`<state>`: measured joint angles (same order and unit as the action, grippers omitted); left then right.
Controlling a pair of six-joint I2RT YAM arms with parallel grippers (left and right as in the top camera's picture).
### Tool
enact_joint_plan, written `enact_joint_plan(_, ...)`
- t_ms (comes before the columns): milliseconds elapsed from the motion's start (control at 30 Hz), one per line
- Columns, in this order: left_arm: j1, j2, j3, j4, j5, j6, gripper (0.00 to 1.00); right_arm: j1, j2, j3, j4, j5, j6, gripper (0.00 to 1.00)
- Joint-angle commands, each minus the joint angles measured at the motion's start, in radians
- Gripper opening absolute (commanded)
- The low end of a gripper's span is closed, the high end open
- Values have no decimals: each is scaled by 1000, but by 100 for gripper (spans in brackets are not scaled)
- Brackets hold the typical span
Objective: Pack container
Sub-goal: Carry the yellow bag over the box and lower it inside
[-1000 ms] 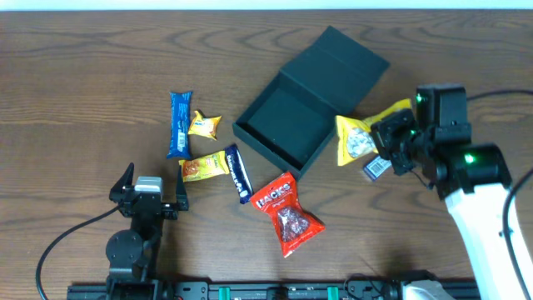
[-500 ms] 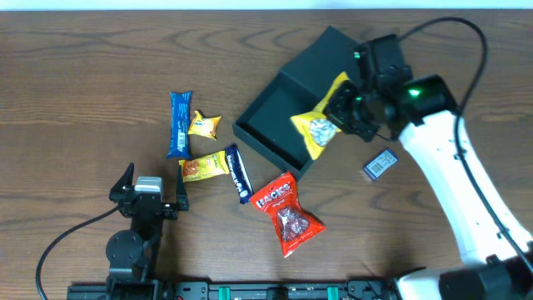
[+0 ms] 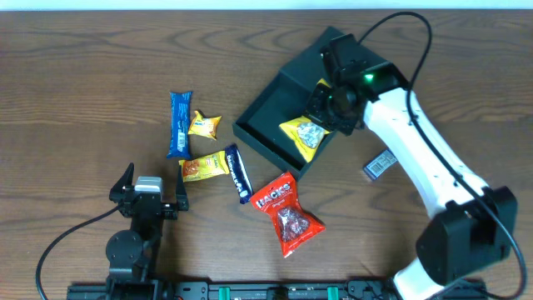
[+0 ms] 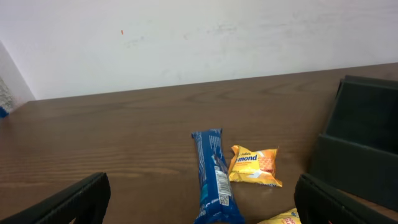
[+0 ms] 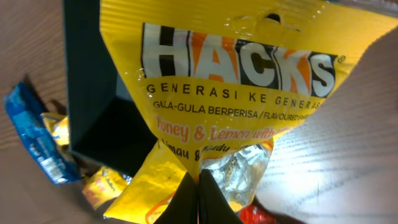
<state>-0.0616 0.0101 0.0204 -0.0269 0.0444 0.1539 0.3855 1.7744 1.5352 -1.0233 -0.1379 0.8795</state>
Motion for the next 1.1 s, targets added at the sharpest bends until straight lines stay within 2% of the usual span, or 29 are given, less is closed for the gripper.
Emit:
enact_joint_plan(0, 3, -6, -16, -50, -19, -5, 95, 29, 24, 23, 20, -1, -29, 2)
enact_joint_plan(333, 3, -6, -16, -49, -19, -5, 95, 57, 69, 23, 62, 11, -31, 2)
enact_joint_plan(600, 3, -6, -16, -50, -19, -5, 95, 56, 72, 21, -10, 106, -8, 2)
enact_joint_plan(1067, 3, -6, -16, -49, -19, -5, 95, 71, 97, 18, -21, 175, 11, 2)
